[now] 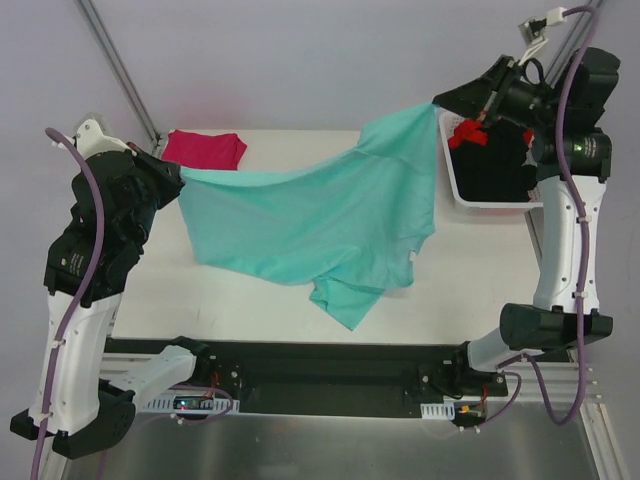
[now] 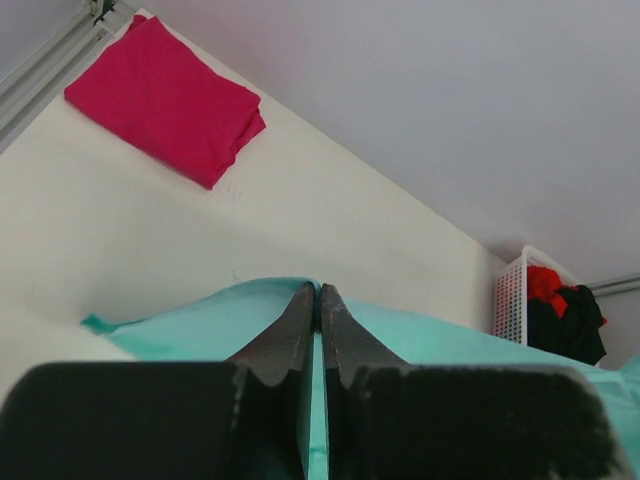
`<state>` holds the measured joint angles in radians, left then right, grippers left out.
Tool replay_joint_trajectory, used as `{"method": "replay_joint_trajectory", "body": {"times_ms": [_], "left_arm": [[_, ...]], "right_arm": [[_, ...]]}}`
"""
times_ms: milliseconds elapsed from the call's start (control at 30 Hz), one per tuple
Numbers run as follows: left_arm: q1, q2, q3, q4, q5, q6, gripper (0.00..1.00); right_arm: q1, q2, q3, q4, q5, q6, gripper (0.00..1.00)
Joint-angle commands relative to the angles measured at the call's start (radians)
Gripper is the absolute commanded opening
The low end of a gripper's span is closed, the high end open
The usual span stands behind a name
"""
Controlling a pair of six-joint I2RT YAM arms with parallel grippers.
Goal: Fold and stack the t-shirts
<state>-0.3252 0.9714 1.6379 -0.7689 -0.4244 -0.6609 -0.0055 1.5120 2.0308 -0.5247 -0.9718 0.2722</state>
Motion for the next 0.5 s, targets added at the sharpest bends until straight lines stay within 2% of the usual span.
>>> {"method": "replay_joint_trajectory", "body": {"times_ms": [0, 167, 467], "left_arm": [[0.011, -0.011, 0.053, -0.055, -0.013, 0.056, 0.00], [0.011, -0.002, 0.108, -0.089, -0.019, 0.078, 0.00], [0.011, 0.023, 0.165, -0.121, -0.065, 0.113, 0.00]], "right_arm": [[-0.076, 0.023, 0.060, 0.273, -0.093, 0.257, 0.01], [-0.102, 0.065, 0.074, 0.397, -0.103, 0.386, 0.01], [-0.129, 0.086, 0.066, 0.514, -0.110, 0.482, 0.01]]}}
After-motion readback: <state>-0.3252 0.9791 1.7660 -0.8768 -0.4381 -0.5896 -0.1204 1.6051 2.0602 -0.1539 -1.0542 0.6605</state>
